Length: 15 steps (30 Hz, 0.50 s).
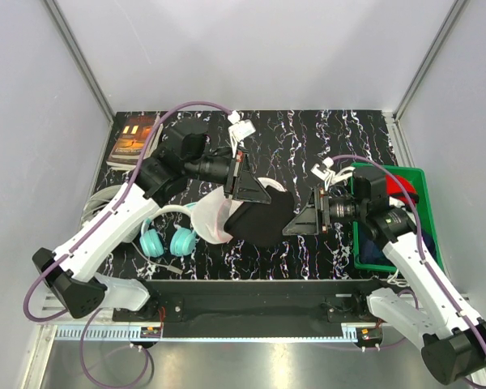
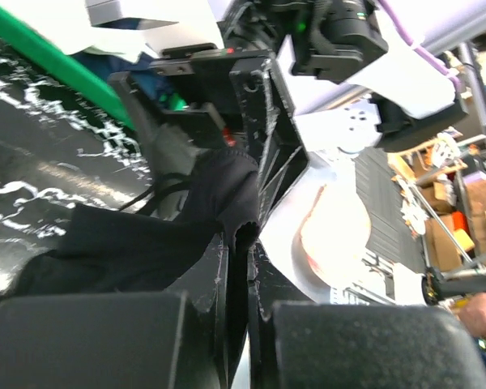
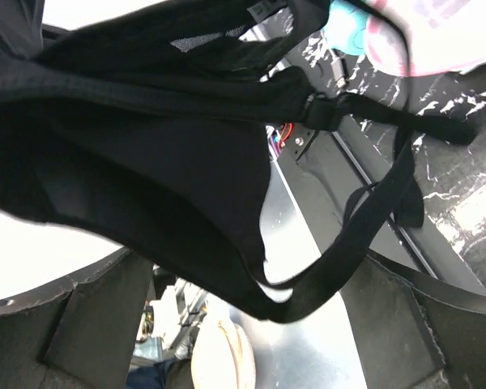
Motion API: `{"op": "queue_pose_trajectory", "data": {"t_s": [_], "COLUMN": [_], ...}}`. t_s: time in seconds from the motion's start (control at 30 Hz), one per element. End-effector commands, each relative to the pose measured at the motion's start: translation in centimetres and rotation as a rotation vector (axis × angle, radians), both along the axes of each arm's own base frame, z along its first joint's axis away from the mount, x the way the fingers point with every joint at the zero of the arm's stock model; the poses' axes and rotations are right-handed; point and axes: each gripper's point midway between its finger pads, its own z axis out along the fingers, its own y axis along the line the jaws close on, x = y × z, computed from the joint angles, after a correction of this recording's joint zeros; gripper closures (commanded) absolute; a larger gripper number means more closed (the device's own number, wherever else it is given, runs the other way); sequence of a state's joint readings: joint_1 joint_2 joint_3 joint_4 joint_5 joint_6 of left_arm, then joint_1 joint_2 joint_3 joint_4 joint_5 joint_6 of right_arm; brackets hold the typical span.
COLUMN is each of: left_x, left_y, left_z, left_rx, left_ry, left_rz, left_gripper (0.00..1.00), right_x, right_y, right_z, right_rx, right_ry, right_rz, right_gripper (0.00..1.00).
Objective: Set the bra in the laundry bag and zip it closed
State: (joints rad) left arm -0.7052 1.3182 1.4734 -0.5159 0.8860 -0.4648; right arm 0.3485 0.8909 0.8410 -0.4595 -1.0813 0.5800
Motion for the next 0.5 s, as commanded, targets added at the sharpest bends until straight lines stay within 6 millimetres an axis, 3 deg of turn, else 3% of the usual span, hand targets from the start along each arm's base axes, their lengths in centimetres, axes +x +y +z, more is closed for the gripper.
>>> {"op": "queue_pose_trajectory", "data": {"t_s": [0.0, 0.13, 0.23, 0.47], "left_x": [-1.5, -2.2, -2.3, -2.7], "left_y": [-0.9, -1.8, -2.3, -2.9], "left_z": [2.5, 1.5, 0.9, 0.6], "left_rx": [-0.104, -0.098, -0.089, -0.09], "left_ry": [-0.019, 0.015, 0.035, 0.049], "left_rz": [-0.097, -0.131, -0.145, -0.181], "left_gripper": [1.0, 1.0, 1.0, 1.0], "right_x": [-0.3, -1.5, -2.6, -2.3], "right_y": [0.6, 1.3, 1.3, 1.3], "right_z": [3.1, 6.1, 7.0, 6.8], "right_rx": [0.083, 0.179, 0.198, 0.191], "right_ry": [-0.151, -0.246, -0.293, -0.324], "right_rz": [0.076, 0.157, 0.208, 0.194], "right_gripper": [0.0, 0.0, 0.0, 0.01]}}
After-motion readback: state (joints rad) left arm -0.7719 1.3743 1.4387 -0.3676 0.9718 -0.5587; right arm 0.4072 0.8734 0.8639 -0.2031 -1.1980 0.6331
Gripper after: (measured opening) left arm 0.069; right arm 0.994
